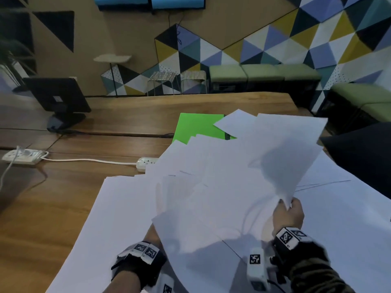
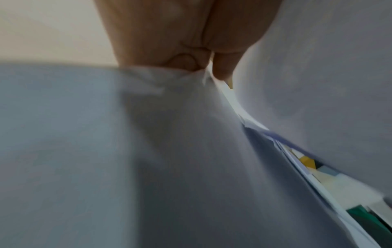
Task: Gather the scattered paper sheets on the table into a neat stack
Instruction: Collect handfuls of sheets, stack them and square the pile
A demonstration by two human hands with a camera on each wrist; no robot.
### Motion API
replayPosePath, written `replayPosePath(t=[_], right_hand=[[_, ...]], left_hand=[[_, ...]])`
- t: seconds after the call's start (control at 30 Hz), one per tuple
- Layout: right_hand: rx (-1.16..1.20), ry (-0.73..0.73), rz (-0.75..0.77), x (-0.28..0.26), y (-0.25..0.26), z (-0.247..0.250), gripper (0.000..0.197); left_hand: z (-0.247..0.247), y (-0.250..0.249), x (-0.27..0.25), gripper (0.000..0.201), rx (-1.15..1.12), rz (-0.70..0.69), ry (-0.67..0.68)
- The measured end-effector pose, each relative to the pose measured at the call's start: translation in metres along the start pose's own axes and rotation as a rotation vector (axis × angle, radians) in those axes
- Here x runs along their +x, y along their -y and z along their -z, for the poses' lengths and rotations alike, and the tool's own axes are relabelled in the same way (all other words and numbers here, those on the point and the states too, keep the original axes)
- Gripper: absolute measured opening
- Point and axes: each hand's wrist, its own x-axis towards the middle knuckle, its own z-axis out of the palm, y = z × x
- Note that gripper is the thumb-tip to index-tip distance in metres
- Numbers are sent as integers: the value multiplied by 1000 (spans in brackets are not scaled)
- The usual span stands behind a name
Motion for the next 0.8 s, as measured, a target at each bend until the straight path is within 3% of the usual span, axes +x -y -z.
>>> replayPosePath(t=[0.07,0.17,0.23,0.3,0.37,0.43,0.53,0.67,0.8], right_hand=[[5,-23,-51,1,-7,-1,26],[67,-48,-129,4,-11,-5,35],[95,-61,-169,6,-13,-7,41],[106,-73,-207,7,-14,-10,37],[105,-56,-233,7,-18,-14,35],[142,-33,-240,7,-22,-20,41],[183,-56,-229,15,-20,-16,48],[219,-138,-133,36,-14,3,36],[259,-145,-81,45,1,13,33]], left_hand=[[-18,-20,-20,22,-236,34,144],[-15,-28,-26,58,-348,0,169],[-12,-27,-25,65,-282,16,243],[-16,-26,-30,53,-69,-62,304],[-19,-21,-28,32,214,-181,180],[-19,-16,-24,19,343,-236,106],[-19,-18,-24,21,398,-274,29],[-15,-22,-21,7,467,-289,-27],[-16,-24,-18,19,466,-250,-48]])
